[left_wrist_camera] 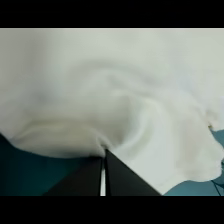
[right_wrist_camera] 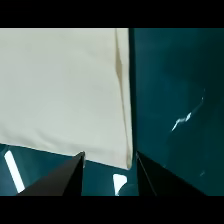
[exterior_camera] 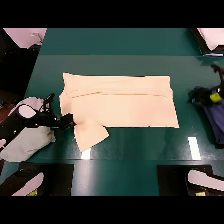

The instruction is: Fold the shirts.

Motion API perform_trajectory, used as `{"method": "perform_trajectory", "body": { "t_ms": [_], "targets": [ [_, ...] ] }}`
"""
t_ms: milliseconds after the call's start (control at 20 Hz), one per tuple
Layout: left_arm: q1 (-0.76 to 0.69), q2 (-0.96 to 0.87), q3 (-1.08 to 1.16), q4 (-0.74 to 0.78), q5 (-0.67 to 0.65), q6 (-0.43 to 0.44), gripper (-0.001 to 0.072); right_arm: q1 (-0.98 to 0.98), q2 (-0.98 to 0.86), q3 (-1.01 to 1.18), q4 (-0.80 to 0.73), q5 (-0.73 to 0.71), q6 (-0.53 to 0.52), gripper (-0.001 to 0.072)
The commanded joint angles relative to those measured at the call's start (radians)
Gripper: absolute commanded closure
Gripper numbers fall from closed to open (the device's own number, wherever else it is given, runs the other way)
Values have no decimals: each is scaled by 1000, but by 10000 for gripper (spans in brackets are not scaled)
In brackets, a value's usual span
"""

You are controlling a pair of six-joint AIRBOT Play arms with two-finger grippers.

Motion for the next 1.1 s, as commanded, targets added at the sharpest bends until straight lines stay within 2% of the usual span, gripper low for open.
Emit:
{"method": "perform_trajectory", "body": {
  "t_ms": [0, 200, 500, 600, 700, 900, 1050],
  "targets": [
    [0, 1, 34, -32, -14, 34, 682, -125, 8, -212, 5, -14, -50, 342],
    [0, 1, 35, -43, -14, 34, 682, -190, -38, -359, 151, -80, -123, 342],
    [0, 1, 35, -47, -14, 34, 682, -96, -45, -406, 171, -150, -124, 344],
    [0, 1, 35, -46, -14, 35, 682, -71, -45, -406, 167, -159, -124, 486],
    [0, 1, 35, -46, -40, 56, 683, -71, -41, -406, 166, -148, -127, 680],
    [0, 55, 35, 14, -192, 85, 685, -113, 84, -406, 55, -90, -129, 698],
    [-69, 193, 34, 109, -262, 6, 685, -173, 230, -406, -79, 15, -129, 698]
  ]
}}
